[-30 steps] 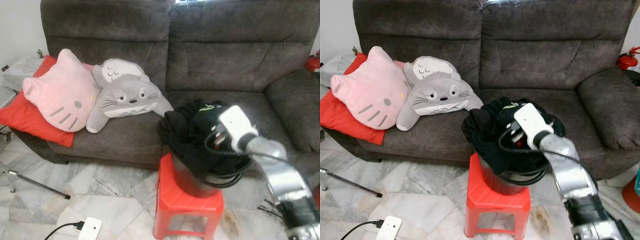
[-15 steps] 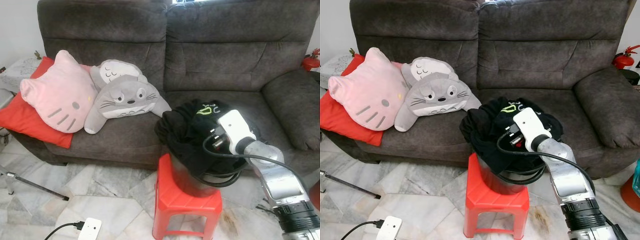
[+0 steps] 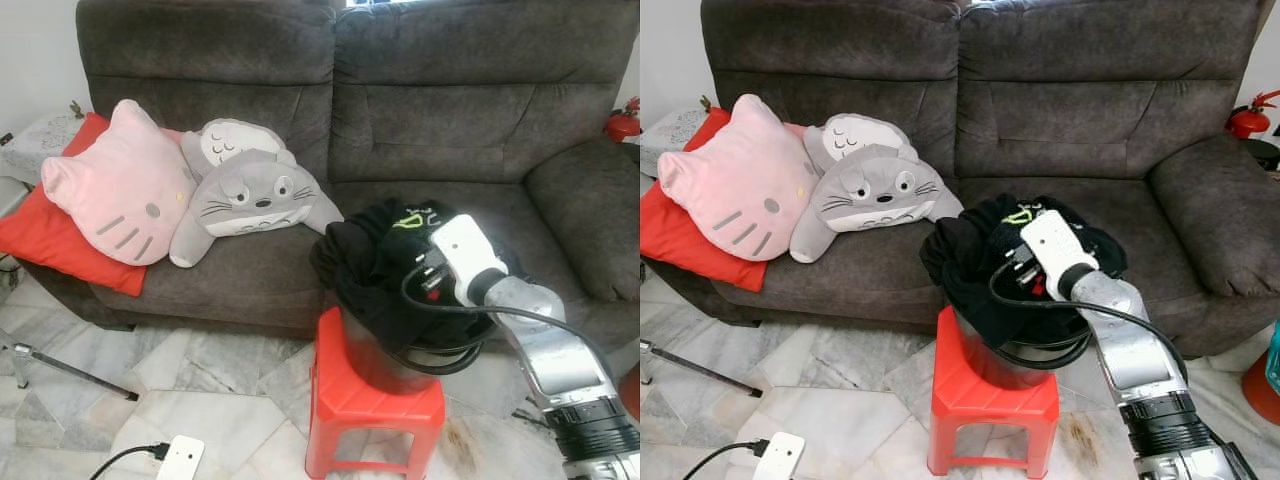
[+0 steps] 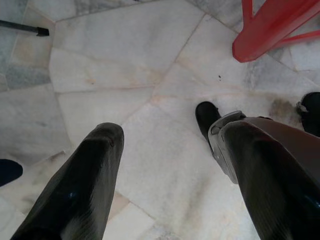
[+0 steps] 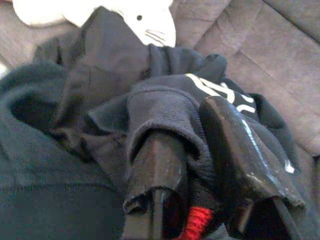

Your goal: Hang hanger

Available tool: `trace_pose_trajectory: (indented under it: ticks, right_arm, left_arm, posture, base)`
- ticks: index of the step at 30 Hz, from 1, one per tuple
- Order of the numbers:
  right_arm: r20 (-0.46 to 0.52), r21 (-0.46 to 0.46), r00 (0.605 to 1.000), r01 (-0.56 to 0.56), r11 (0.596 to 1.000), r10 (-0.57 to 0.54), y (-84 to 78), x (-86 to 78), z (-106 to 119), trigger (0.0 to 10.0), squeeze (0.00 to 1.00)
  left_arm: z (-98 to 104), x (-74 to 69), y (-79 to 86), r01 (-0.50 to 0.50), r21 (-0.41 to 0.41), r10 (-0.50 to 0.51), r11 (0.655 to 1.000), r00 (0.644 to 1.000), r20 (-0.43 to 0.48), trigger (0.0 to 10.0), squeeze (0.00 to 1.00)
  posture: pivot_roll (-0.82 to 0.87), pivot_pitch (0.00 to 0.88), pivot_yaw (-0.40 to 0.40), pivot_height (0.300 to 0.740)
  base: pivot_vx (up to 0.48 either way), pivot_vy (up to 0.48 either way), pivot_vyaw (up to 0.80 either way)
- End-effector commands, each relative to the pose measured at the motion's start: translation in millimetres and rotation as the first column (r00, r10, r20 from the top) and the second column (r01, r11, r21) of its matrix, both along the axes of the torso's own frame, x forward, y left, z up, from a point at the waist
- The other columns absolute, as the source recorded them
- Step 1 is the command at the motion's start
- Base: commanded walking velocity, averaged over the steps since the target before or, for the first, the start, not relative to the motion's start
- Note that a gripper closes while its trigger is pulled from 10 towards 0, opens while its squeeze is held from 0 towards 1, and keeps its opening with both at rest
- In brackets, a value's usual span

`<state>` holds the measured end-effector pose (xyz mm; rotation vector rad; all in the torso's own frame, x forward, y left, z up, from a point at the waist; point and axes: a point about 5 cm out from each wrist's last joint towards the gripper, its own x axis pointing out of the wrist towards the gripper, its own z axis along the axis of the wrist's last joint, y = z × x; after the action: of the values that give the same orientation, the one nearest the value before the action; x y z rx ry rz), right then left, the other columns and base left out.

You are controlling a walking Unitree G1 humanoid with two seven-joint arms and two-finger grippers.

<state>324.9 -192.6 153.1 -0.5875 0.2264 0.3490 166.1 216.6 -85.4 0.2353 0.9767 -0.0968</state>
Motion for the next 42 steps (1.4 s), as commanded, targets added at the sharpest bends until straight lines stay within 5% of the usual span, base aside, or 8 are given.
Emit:
trace_pose_trajectory:
  ticks: [1, 10, 17, 22, 27, 33, 38, 42]
  right_arm:
    - [0.047, -0.038, 0.997, 0.065, 0.997, -0.063, -11.2, 5.3, 12, 10.0, 0.00]
    - [0.084, -0.019, 0.982, 0.172, 0.985, -0.170, -23.9, 9.1, 17, 10.0, 0.00]
    - [0.069, 0.390, 0.988, 0.100, 0.915, -0.138, -5.1, 11.6, 35, 10.0, 0.00]
    - [0.037, 0.240, 0.998, 0.040, 0.970, -0.050, -1.1, 7.5, 23, 10.0, 0.00]
    - [0.079, 0.425, 0.984, 0.111, 0.898, -0.160, -7.0, 14.6, 38, 10.0, 0.00]
    - [0.165, 0.364, 0.950, 0.190, 0.912, -0.264, -17.0, 20.8, 44, 10.0, 0.00]
    - [0.055, 0.292, 0.998, -0.005, 0.956, -0.012, 18.0, 11.5, 23, 10.0, 0.00]
    - [0.041, 0.304, 0.999, 0.010, 0.952, -0.023, 20.3, 11.3, 17, 10.0, 0.00]
  left_arm:
    - [-1, -2.2, 1.2, 0.007, 0.004, -0.007, 1.000, 1.000, -0.019, 10.0, 0.00]
    - [-1, -2.1, 1.1, 0.011, 0.002, -0.011, 1.000, 1.000, -0.022, 10.0, 0.00]
    - [-1, -2.1, 0.9, 0.015, -0.001, -0.015, 1.000, 1.000, -0.026, 10.0, 0.00]
    - [-1, -1.8, 0.7, 0.017, -0.001, -0.017, 1.000, 0.999, -0.028, 10.0, 0.00]
    - [-1, -1.5, 0.6, 0.018, -0.003, -0.018, 1.000, 0.999, -0.028, 10.0, 0.00]
    - [-1, -1.3, 0.6, 0.021, -0.002, -0.021, 1.000, 0.999, -0.027, 10.0, 0.00]
    - [-1, -1.3, 0.6, 0.020, -0.004, -0.020, 1.000, 0.999, -0.026, 10.0, 0.00]
    - [-1, -1.4, 0.4, 0.018, -0.005, -0.018, 1.000, 0.999, -0.027, 10.0, 0.00]
  posture:
    - [-0.19, 0.000, 0.052, 0.740]
    - [-0.19, 0.000, 0.052, 0.740]
    - [-0.19, 0.000, 0.052, 0.740]
    - [-0.19, 0.000, 0.053, 0.740]
    - [-0.19, 0.000, 0.052, 0.740]
    - [-0.19, 0.000, 0.051, 0.740]
    - [-0.18, 0.000, 0.050, 0.740]
    - [-0.18, 0.000, 0.050, 0.740]
  base:
    - [0.000, 0.000, 0.00]
    - [0.000, 0.000, 0.00]
    - [0.000, 0.000, 0.00]
    - [0.000, 0.000, 0.00]
    - [0.000, 0.000, 0.00]
    - [0.000, 0.000, 0.00]
    - [0.000, 0.000, 0.00]
    - [0.000, 0.000, 0.00]
